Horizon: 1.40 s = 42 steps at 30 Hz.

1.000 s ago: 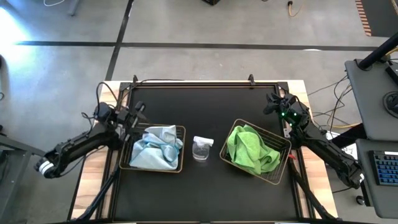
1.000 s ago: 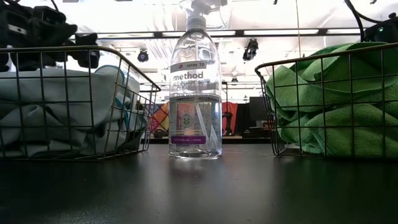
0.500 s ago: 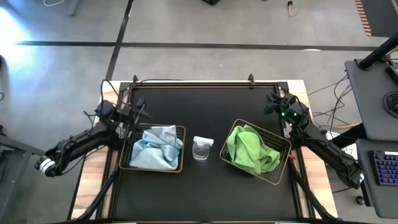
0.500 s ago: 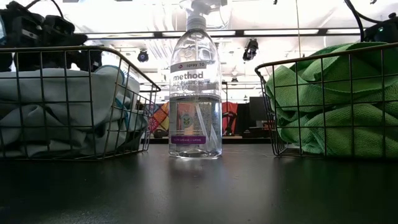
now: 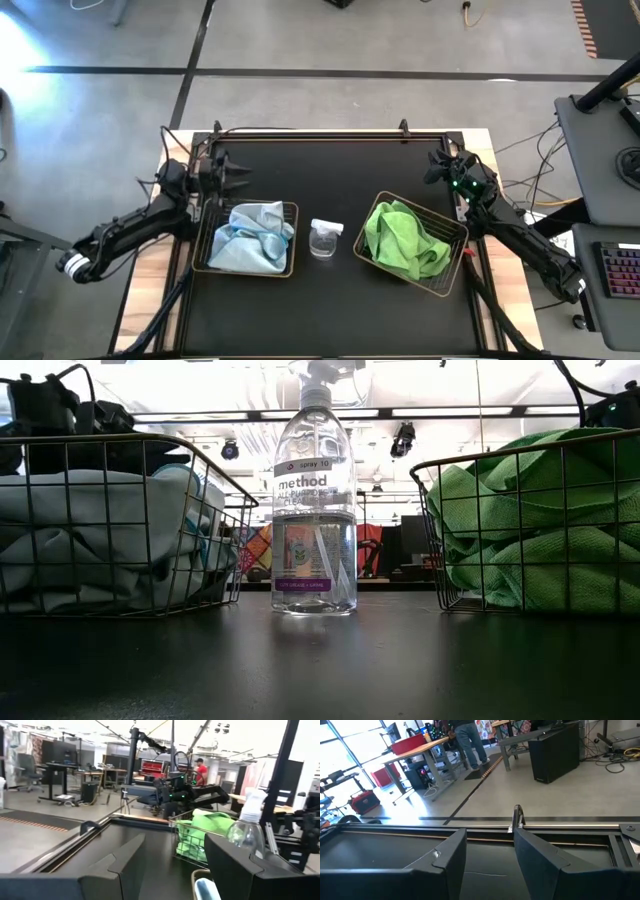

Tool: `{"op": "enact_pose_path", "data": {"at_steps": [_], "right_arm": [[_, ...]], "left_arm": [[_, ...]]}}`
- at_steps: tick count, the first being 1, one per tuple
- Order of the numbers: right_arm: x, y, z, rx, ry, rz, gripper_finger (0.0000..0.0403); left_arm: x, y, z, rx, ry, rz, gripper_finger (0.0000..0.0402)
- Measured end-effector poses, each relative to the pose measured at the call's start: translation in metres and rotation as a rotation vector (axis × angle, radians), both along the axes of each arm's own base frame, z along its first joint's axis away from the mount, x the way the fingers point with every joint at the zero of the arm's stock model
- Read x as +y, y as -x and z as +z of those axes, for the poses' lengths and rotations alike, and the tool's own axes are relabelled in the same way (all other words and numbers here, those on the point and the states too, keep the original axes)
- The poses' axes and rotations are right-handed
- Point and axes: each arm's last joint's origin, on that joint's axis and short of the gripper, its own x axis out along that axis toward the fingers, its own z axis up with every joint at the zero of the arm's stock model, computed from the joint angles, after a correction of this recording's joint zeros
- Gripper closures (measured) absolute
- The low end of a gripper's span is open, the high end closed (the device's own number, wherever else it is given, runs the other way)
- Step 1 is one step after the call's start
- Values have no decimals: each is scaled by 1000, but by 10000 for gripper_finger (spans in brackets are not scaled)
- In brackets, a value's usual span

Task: Sort microfiber towel by color & place in baskets
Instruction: Return to Home Position

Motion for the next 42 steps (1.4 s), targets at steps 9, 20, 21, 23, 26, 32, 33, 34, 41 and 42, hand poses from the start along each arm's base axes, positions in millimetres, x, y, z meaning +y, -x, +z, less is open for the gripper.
{"op": "enact_pose_path", "data": {"at_steps": [9, 20, 21, 23, 26, 32, 33, 34, 41, 42], "right_arm": [[0, 0, 0, 0, 0, 0, 243], [0, 0, 0, 0, 0, 0, 243], [0, 0, 0, 0, 0, 0, 243], [0, 0, 0, 0, 0, 0, 243], [0, 0, 0, 0, 0, 0, 243], [0, 0, 0, 0, 0, 0, 243], [0, 0, 0, 0, 0, 0, 243], [0, 0, 0, 0, 0, 0, 243], [0, 0, 0, 0, 0, 0, 243], [0, 0, 0, 0, 0, 0, 243]], "left_arm": [[0, 8, 5, -21, -10, 26, 216], [-7, 18, 15, -65, -49, -7, 216], [-8, 19, 16, -71, -52, -7, 216], [-9, 22, 18, -82, -61, -3, 216], [-12, 26, 23, -95, -73, -9, 216], [-18, 32, 37, -96, -95, -51, 216], [-18, 33, 38, -96, -96, -54, 216], [-19, 33, 39, -98, -95, -54, 216], [-24, 36, 45, -117, -98, -57, 216], [-24, 36, 46, -118, -97, -58, 216]]}}
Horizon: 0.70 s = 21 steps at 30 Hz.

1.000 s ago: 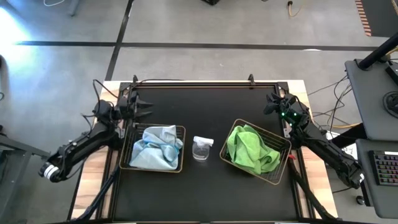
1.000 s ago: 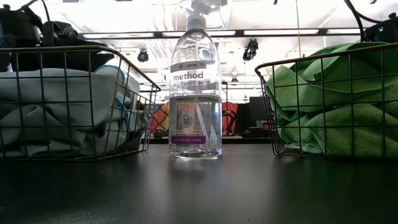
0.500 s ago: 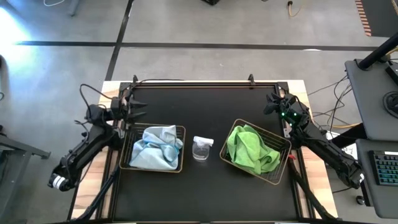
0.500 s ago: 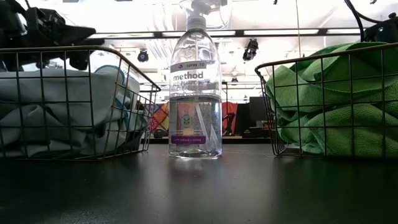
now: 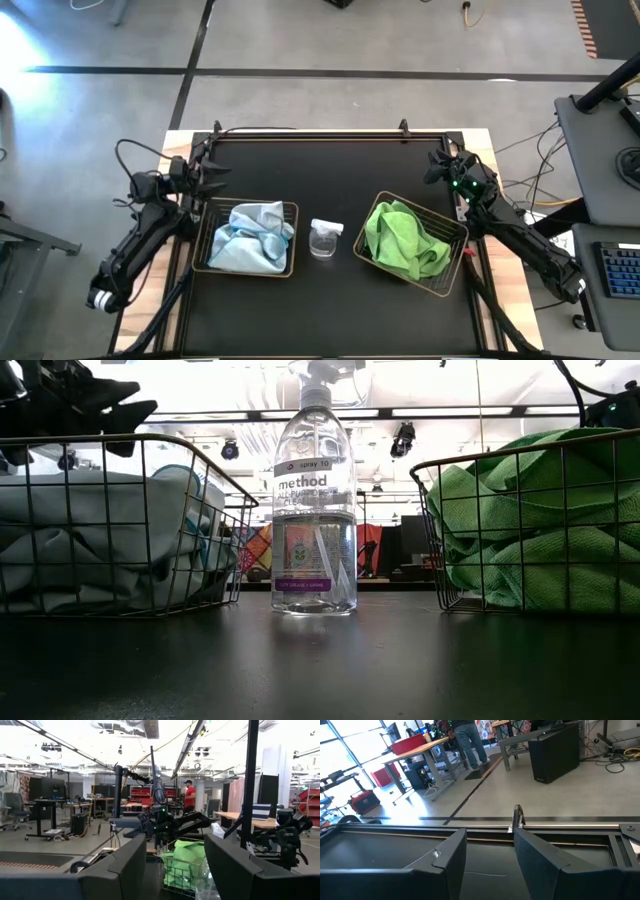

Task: Sort microfiber towel by color & place in baskets
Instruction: Return to Home Position

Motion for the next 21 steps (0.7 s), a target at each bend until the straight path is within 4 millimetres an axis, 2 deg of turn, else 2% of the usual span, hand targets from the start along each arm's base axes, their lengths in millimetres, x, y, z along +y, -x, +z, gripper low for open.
{"op": "enact_pose_path", "data": {"at_steps": [10, 21], "right_arm": [[0, 0, 0, 0, 0, 0, 243], [0, 0, 0, 0, 0, 0, 243]], "left_arm": [[-6, 2, 1, -7, 17, -10, 216], [-20, 8, 5, -27, -58, -43, 216]]}}
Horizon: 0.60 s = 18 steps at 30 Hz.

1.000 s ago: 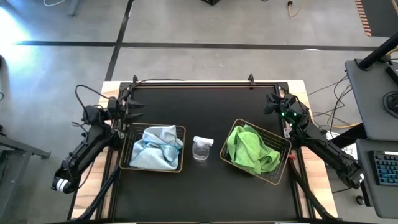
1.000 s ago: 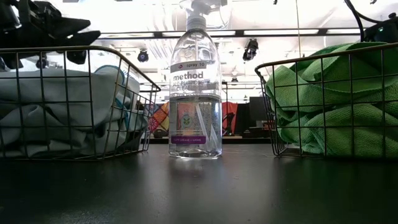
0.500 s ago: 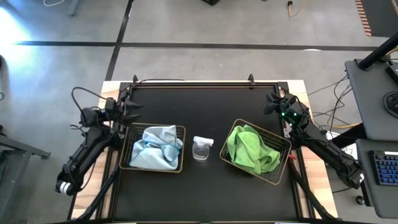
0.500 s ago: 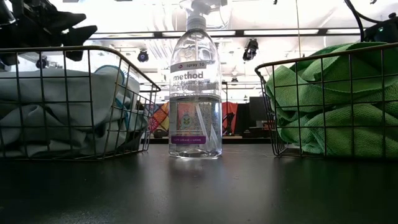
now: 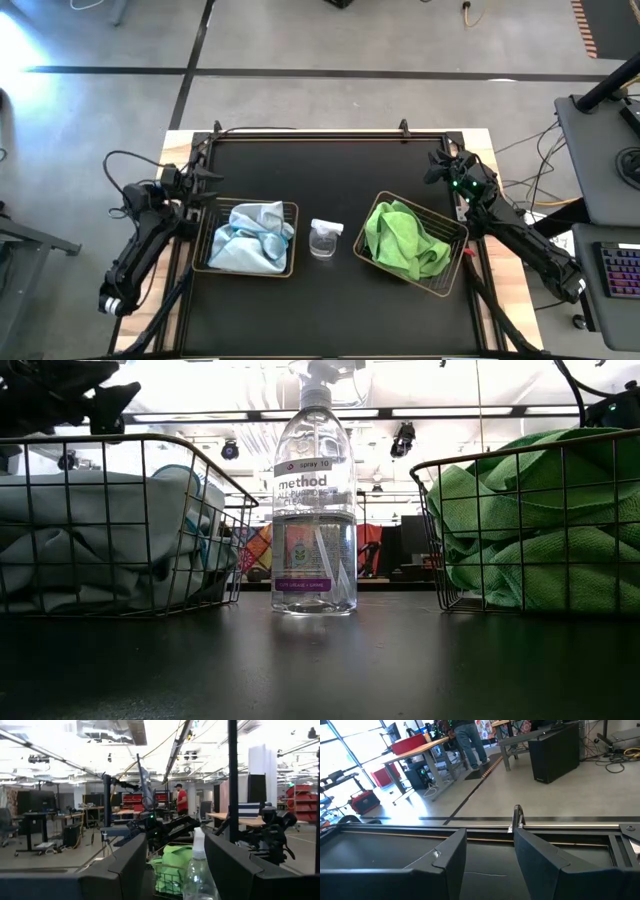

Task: Sort microfiber towel by color & place in baskets
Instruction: Return to Home Position

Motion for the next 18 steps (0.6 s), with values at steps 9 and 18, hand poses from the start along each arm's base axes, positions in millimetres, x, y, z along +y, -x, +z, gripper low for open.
{"op": "enact_pose_path", "data": {"at_steps": [9, 18], "right_arm": [[0, 0, 0, 0, 0, 0, 243], [0, 0, 0, -1, 1, 0, 243]], "left_arm": [[-6, 3, 1, -16, -5, -11, 216], [3, -1, -20, 19, 45, 10, 216]]}}
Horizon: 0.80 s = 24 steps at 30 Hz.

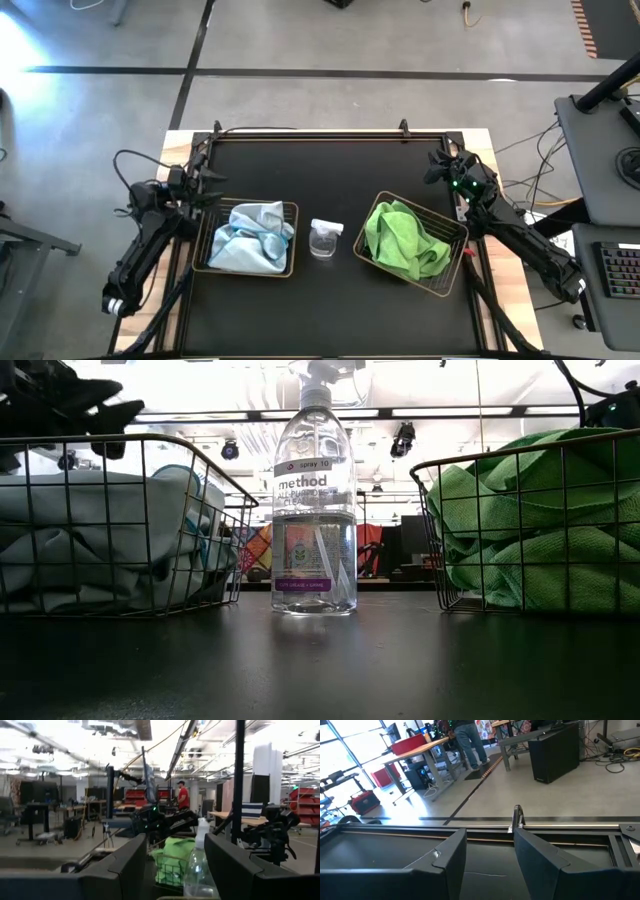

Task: Sort microfiber towel by color & place in baskets
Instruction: Return to Home Position

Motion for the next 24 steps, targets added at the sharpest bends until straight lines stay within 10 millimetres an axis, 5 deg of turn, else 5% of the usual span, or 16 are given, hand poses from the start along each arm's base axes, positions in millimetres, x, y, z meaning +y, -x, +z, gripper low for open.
{"op": "enact_pose_path", "data": {"at_steps": [24], "right_arm": [[0, 0, 0, -1, 1, 0, 243]], "left_arm": [[7, -3, -9, 59, 45, 31, 216]]}}
